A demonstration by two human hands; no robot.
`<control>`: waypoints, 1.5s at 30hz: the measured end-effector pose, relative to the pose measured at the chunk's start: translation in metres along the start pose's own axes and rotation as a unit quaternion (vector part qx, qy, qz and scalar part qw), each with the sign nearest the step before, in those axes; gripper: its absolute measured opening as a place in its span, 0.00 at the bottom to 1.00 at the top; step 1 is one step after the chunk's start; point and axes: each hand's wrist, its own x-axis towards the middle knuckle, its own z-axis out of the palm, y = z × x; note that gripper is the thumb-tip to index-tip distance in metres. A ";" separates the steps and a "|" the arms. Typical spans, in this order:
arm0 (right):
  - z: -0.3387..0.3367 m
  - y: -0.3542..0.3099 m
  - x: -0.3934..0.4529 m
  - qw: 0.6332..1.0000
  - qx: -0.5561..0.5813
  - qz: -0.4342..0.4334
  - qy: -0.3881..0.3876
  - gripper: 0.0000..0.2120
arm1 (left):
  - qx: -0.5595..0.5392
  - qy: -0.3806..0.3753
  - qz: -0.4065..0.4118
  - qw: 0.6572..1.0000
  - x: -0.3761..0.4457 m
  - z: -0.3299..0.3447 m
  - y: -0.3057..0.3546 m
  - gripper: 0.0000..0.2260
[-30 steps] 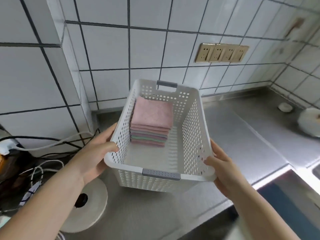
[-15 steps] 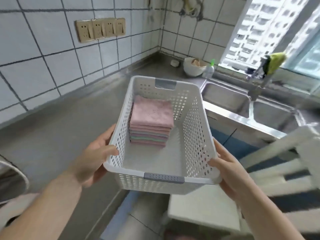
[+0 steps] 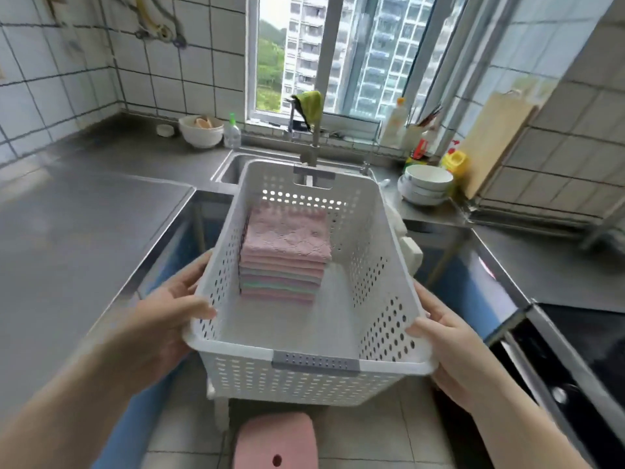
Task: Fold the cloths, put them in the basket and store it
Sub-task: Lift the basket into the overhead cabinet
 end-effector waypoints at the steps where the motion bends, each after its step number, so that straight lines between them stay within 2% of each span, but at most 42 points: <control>1: -0.015 -0.001 -0.019 1.000 -0.004 -0.001 0.012 0.31 | -0.004 -0.004 -0.002 1.000 -0.002 0.021 -0.007 0.31; 3: -0.041 -0.003 -0.054 1.000 -0.009 0.001 0.030 0.33 | -0.008 -0.030 -0.010 0.999 -0.004 0.056 -0.021 0.28; 6: -0.083 -0.003 -0.107 0.997 0.003 0.010 0.078 0.32 | 0.004 -0.082 -0.027 0.996 -0.004 0.109 -0.041 0.35; 12: -0.152 -0.007 -0.197 0.981 0.017 0.014 0.193 0.31 | 0.008 -0.188 -0.062 0.980 0.019 0.216 -0.066 0.39; 15: -0.184 -0.013 -0.235 0.961 0.015 0.011 0.275 0.30 | -0.003 -0.234 -0.070 0.970 0.035 0.274 -0.075 0.35; 19: -0.224 -0.028 -0.272 0.938 -0.011 -0.017 0.345 0.30 | 0.007 -0.280 -0.060 0.958 0.059 0.349 -0.085 0.31; 22: -0.250 -0.044 -0.287 0.928 -0.038 -0.012 0.371 0.29 | 0.027 -0.288 -0.056 0.956 0.077 0.391 -0.088 0.32; 30: -0.360 -0.127 -0.298 0.889 -0.047 -0.043 0.454 0.27 | 0.018 -0.373 -0.043 0.927 0.173 0.532 -0.063 0.26; 32: -0.394 -0.155 -0.294 0.870 -0.057 -0.042 0.487 0.25 | 0.016 -0.390 -0.046 0.919 0.207 0.566 -0.052 0.24; 35: -0.430 -0.194 -0.288 0.839 -0.084 -0.033 0.537 0.20 | 0.023 -0.415 -0.040 0.909 0.250 0.606 -0.036 0.26; 42: -0.482 -0.258 -0.282 0.787 -0.139 -0.027 0.601 0.10 | 0.017 -0.459 -0.048 0.887 0.311 0.694 -0.009 0.29; 45: -0.497 -0.282 -0.280 0.757 -0.183 -0.025 0.627 0.07 | -0.006 -0.464 -0.063 0.883 0.333 0.722 -0.009 0.24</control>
